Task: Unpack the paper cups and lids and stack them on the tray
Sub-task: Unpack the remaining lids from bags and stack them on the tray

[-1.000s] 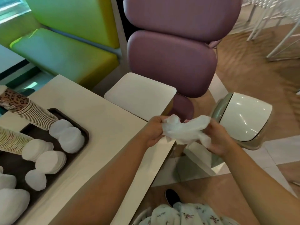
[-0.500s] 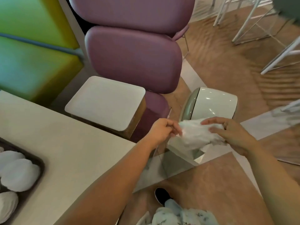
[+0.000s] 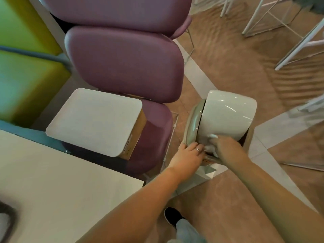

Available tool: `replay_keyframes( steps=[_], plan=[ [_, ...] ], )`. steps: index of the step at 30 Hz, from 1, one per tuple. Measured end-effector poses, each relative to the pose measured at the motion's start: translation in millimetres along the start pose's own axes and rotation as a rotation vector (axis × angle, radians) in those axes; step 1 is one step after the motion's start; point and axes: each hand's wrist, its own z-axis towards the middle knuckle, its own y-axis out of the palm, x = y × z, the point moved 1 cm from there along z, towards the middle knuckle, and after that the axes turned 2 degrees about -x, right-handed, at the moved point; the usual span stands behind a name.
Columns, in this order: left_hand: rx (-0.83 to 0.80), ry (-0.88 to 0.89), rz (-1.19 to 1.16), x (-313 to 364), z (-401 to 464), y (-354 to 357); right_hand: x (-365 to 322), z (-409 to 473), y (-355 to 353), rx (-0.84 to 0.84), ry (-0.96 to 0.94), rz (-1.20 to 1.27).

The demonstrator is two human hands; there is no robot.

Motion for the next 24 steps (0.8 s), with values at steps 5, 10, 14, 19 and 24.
replay_keyframes(
  steps=[5,10,14,19,24],
  plan=[
    [0.125,0.047,-0.034,1.8,0.0,8.8,18.6,43.3,37.2,-0.085,0.124,-0.027],
    [0.127,-0.005,-0.203,0.2,-1.4,18.4,21.6,65.2,50.1,-0.123,0.220,-0.008],
    [0.129,-0.013,-0.190,2.5,-5.6,20.4,19.5,65.7,53.8,-0.268,0.211,-0.002],
    [0.138,0.017,-0.194,7.4,-6.9,16.8,22.6,58.9,49.0,-0.380,0.035,0.282],
    [0.093,-0.026,-0.275,7.9,-12.5,-5.4,21.8,37.2,25.4,-0.483,-0.017,0.189]
  ],
)
